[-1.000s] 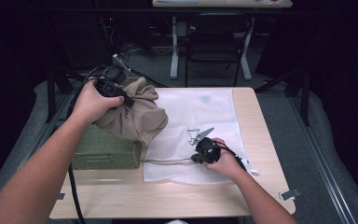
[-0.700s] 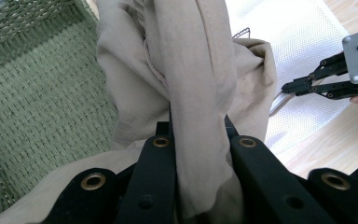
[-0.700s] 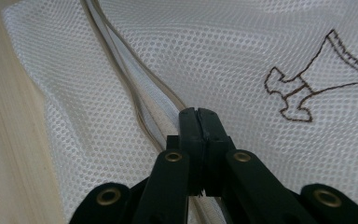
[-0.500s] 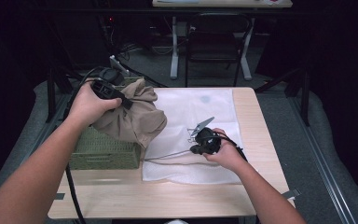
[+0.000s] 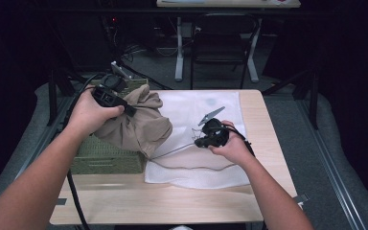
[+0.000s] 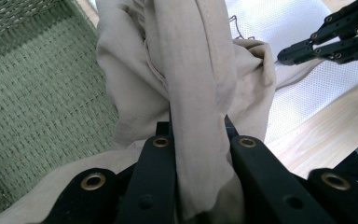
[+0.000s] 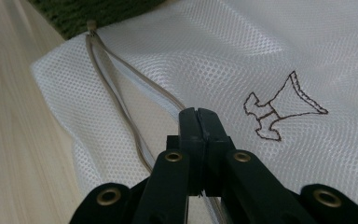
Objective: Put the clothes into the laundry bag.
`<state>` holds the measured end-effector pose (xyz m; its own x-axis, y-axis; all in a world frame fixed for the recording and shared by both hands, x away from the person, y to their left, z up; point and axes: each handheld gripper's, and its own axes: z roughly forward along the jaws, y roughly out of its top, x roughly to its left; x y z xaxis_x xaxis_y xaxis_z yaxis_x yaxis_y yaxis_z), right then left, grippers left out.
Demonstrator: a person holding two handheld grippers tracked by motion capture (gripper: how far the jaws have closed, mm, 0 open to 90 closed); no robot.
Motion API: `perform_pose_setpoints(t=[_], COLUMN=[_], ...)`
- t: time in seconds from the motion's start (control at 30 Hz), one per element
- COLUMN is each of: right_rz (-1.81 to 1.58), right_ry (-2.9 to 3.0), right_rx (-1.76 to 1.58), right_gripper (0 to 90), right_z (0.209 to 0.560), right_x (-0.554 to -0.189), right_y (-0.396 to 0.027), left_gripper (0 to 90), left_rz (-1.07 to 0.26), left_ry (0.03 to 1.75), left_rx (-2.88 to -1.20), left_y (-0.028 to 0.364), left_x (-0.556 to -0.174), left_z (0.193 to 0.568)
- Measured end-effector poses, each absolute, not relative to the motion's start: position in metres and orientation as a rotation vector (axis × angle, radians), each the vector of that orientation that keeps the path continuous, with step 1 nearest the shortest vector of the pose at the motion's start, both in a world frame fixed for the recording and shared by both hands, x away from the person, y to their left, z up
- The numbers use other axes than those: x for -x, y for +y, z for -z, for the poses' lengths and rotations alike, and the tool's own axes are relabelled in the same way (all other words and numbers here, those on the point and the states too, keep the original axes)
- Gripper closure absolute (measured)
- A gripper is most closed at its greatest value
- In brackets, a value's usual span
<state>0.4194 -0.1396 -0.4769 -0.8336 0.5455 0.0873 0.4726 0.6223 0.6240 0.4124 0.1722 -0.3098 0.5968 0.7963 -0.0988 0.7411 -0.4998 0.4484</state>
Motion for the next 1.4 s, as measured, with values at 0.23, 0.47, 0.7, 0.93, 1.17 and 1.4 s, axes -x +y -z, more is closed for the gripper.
perform_pose_setpoints(t=[0.23, 0.47, 0.7, 0.93, 1.17, 1.4], right_rz=[-1.009, -1.006, -1.002, -0.989, -1.018, -1.019], right_ry=[2.721, 2.733, 2.727, 2.713, 2.701, 2.699], right_rx=[-0.848, -0.855, -0.858, -0.883, -0.886, -0.885], right_gripper=[90.0, 90.0, 90.0, 90.0, 90.0, 90.0], right_z=[0.466, 0.459, 0.44, 0.429, 0.424, 0.425], right_x=[-0.425, -0.432, -0.442, -0.448, -0.453, -0.452], right_y=[-0.136, -0.133, -0.135, -0.136, -0.133, -0.134], left_gripper=[84.8, 84.8, 84.8, 84.8, 84.8, 84.8], left_rz=[-0.163, -0.16, -0.16, -0.146, -0.138, -0.126], left_ry=[1.223, 1.206, 1.184, 1.153, 1.085, 1.003], left_rx=[-2.355, -2.347, -2.345, -2.357, -2.39, -2.408], left_y=[0.181, 0.185, 0.187, 0.183, 0.173, 0.164], left_x=[-0.402, -0.393, -0.388, -0.382, -0.368, -0.35], left_z=[0.309, 0.308, 0.308, 0.312, 0.315, 0.317])
